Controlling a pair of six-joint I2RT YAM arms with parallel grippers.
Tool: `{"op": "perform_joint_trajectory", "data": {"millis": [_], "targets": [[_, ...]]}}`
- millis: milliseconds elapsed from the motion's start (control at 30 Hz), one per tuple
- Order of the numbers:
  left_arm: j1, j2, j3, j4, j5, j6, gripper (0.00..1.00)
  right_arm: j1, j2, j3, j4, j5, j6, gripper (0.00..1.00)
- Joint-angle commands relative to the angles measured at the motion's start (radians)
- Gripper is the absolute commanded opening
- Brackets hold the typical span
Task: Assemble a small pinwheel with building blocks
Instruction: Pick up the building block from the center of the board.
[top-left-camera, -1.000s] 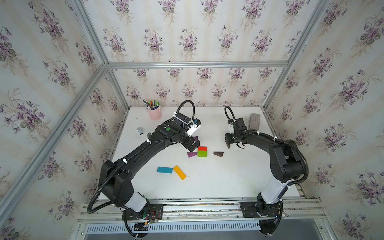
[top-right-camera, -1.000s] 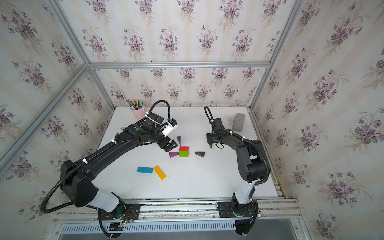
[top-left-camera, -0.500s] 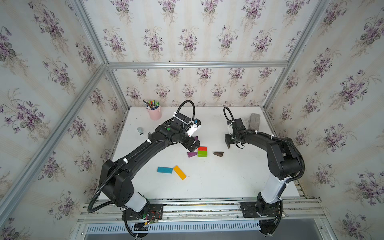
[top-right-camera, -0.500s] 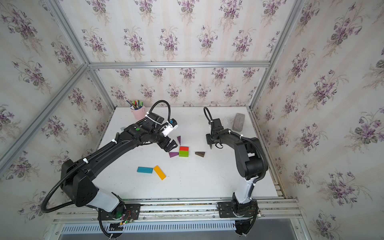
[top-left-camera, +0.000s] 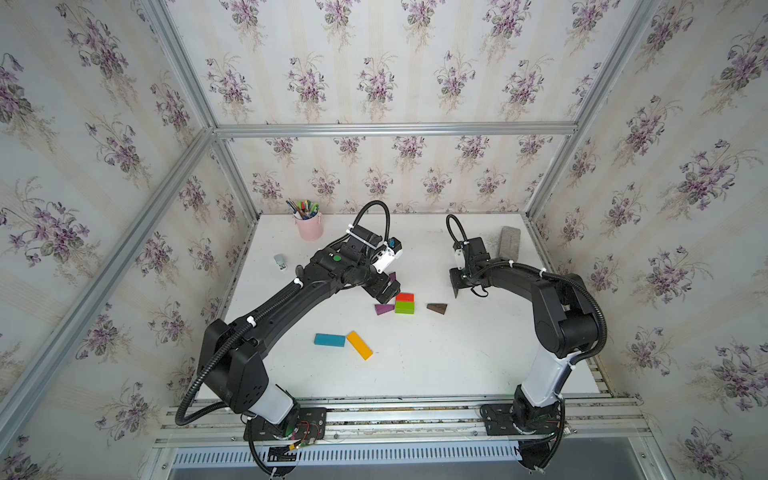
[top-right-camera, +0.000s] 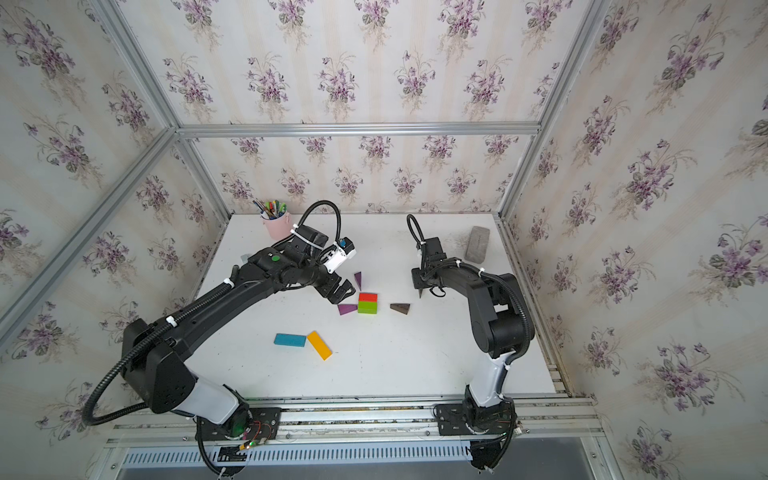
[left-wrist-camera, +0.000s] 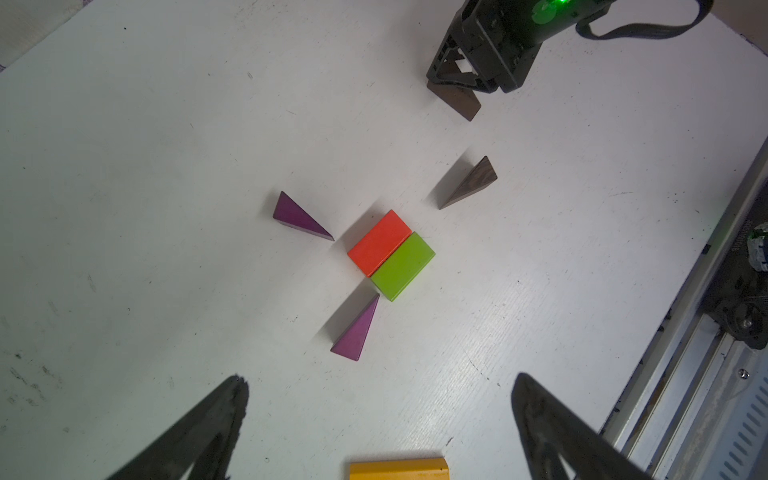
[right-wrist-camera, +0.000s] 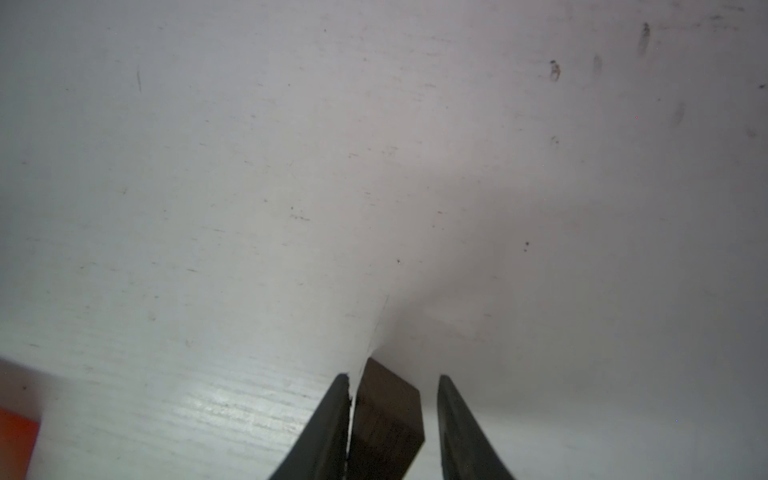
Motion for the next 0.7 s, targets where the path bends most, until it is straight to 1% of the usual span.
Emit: {"op": "perform_joint_trajectory", "data": {"millis": [0, 233, 533, 667], "targets": [[0.000, 0.002, 0.007, -0.010, 0.011, -0.014, 1.00, 0.001, 0.003, 0.003, 0.004, -0.005, -0.001, 0.35], [0.001, 0.004, 0.010, -0.010, 0.015, -0.015, 1.00, 0.006, 0.005, -0.002, -0.006, 0.008, 0.003, 0.34], [0.002, 0.006, 0.010, -0.011, 0.016, -0.016, 1.00, 0.020, -0.008, -0.012, -0.011, 0.038, 0.032, 0.31], [0.001, 0.007, 0.010, -0.011, 0.013, -0.017, 1.00, 0.024, -0.015, -0.020, -0.003, 0.038, 0.047, 0.28]]}}
